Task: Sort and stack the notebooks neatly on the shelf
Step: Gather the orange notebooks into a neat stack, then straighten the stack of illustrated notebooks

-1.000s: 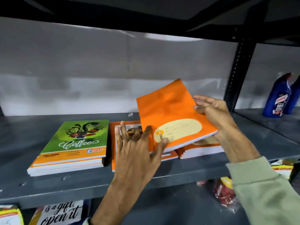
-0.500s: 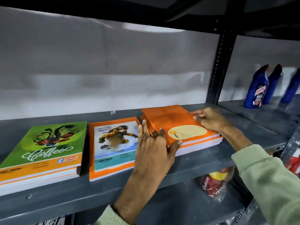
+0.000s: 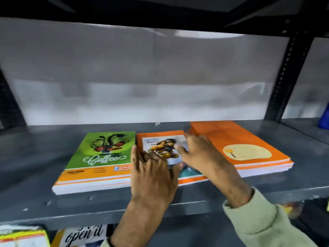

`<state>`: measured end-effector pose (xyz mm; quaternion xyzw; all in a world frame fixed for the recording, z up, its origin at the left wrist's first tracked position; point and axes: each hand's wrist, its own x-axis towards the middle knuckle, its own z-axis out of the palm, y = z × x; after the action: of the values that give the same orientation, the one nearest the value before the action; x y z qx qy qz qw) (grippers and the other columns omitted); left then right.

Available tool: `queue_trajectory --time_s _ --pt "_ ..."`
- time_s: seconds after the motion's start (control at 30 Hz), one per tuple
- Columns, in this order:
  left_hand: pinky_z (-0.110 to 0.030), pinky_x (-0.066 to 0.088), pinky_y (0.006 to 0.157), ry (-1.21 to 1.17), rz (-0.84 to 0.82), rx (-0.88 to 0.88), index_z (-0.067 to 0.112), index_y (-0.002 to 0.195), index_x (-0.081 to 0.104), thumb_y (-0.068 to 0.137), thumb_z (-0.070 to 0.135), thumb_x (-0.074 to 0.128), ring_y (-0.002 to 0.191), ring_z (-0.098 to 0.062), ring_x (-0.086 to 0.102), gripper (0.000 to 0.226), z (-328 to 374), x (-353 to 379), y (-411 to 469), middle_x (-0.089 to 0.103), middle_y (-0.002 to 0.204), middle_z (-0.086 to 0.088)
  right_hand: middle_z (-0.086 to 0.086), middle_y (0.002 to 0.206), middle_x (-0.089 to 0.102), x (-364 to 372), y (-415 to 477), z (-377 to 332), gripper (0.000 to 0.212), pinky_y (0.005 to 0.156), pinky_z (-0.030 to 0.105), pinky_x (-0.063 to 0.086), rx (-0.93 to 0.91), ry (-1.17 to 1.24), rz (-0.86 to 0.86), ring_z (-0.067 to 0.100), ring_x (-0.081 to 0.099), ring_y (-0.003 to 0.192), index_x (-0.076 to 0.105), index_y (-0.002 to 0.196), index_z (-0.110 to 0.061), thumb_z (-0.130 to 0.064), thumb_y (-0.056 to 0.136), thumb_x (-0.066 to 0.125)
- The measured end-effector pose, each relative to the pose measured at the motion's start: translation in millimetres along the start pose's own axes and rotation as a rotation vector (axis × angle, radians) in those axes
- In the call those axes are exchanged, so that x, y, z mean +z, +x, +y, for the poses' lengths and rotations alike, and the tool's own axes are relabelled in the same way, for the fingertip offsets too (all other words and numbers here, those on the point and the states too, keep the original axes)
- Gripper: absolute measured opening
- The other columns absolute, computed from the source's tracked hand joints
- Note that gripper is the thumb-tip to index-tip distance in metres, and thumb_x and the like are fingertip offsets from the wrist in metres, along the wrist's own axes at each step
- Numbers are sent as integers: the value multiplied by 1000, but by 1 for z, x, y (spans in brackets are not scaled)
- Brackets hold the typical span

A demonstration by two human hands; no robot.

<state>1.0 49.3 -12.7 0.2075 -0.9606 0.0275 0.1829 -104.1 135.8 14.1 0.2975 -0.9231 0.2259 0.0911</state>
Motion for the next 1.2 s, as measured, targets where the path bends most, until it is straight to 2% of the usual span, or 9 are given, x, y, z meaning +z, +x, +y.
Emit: queue_trajectory --time_s 0.17,0.27,0.3,0.43,0.57,0.67,0.8,1.03,1.2 --pt "-54 -3 121 21 -27 -59 -9 135 46 94 57 28 142 -46 30 79 6 -3 -2 55 133 -32 18 115 69 21 -4 -2 50 91 40 49 57 -53 81 38 63 110 48 132 -9 -44 97 50" --pt "-61 27 114 -144 98 19 -2 91 70 82 47 62 107 -46 65 50 4 -1 0 71 78 -24 16 131 61 22 -12 0 54 103 45 43 86 37 76 40 51 124 37 142 -15 -42 97 51" --pt "-62 27 114 -191 122 34 1 90 68 81 44 65 105 -45 66 44 4 1 2 71 75 -20 17 134 58 22 -15 1 54 105 45 40 103 81 76 40 48 127 36 142 -16 -41 97 51" --pt "-48 5 123 -542 100 -54 11 145 32 89 38 58 143 -35 30 68 -1 1 10 53 136 -18 14 129 60 26 -22 5 44 102 46 40 113 226 130 37 47 123 38 134 -21 -40 97 50" --pt "-22 20 120 -1055 288 -30 29 147 31 88 4 59 148 -13 15 70 -2 -16 6 24 160 -9 1 105 69 23 -19 5 31 71 18 49 125 543 188 9 68 97 42 119 -26 -40 95 55" --pt "-39 53 100 -1359 320 -35 40 136 45 87 -12 54 136 -14 46 72 -16 -28 3 37 154 3 -9 99 69 19 -22 -5 23 61 5 45 96 774 244 -14 65 81 46 119 -22 -26 98 56" --pt "-26 61 65 -1770 333 -194 43 120 58 91 -8 54 99 -8 71 58 -52 -45 0 61 127 8 -24 101 66 12 -26 -38 20 54 14 53 48 1096 204 -11 71 77 48 116 -30 -26 98 54" --pt "-8 53 59 -1223 522 -312 21 131 51 90 3 62 87 16 65 46 -131 -44 -4 59 108 18 -18 98 66 28 -18 -98 20 63 16 52 -108 1106 50 -6 71 78 44 120 -23 -19 102 49" --pt "-49 52 84 -573 282 -410 15 119 58 87 18 59 131 -41 44 32 -150 -18 -14 58 90 -7 -3 120 56 51 -22 -103 32 100 40 41 -59 641 -177 15 51 117 39 127 -34 -50 100 39"
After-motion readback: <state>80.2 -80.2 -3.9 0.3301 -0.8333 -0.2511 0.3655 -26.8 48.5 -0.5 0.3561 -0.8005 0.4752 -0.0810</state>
